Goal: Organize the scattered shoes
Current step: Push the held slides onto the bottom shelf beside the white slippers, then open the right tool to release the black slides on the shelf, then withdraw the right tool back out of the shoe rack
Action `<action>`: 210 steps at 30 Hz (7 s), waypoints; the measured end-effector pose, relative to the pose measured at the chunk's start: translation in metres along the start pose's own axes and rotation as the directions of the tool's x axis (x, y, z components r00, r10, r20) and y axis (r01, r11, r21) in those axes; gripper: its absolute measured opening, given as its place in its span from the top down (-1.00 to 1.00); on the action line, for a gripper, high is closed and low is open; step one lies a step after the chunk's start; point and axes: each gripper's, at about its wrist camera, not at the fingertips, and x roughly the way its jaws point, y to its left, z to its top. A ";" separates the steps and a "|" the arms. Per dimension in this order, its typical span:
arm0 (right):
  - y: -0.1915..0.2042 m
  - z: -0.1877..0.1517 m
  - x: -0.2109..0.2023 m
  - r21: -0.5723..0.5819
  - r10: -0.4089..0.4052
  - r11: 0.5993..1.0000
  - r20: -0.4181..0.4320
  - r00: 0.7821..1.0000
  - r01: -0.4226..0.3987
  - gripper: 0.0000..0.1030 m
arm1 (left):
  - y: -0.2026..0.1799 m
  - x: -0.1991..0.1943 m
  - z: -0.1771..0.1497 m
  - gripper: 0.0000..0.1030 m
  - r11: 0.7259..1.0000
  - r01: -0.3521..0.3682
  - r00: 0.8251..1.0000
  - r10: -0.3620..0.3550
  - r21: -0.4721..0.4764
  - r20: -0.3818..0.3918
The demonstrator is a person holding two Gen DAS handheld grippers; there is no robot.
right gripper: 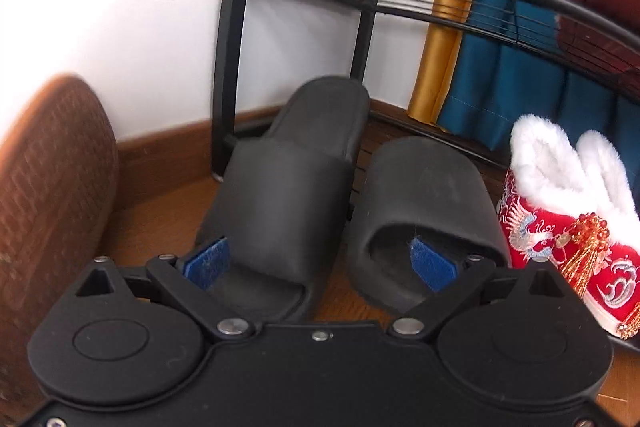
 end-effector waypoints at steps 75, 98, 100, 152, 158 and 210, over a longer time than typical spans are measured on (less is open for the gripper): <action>-0.016 0.052 0.071 0.352 -0.237 0.912 0.037 0.971 0.209 -1.00 | 0.002 0.019 -0.010 -0.99 0.998 -0.051 0.998 0.049 -0.033 -0.050; -0.153 0.016 0.059 0.817 -0.137 0.576 0.097 0.986 0.000 -0.72 | 0.001 0.020 -0.012 -0.99 0.999 -0.039 0.998 0.038 -0.031 -0.044; -0.159 0.021 0.068 0.825 -0.153 0.564 0.074 0.985 0.026 -0.85 | 0.002 0.022 -0.012 -0.99 0.998 -0.043 0.998 0.041 -0.035 -0.045; -0.099 0.065 -0.097 0.420 -0.192 0.889 -0.022 0.981 0.184 -1.00 | -0.007 0.000 -0.008 -0.99 1.000 -0.006 1.000 0.006 0.024 -0.015; -0.109 0.063 -0.180 0.473 -0.234 0.866 0.097 0.968 0.162 -1.00 | -0.018 -0.023 -0.001 -0.99 0.997 0.049 0.999 -0.049 0.066 0.007; -0.194 -0.037 -0.540 0.735 -0.485 0.628 0.114 0.867 0.255 -1.00 | -0.146 -0.104 -0.181 -0.98 0.886 0.415 0.849 -0.295 0.207 -0.438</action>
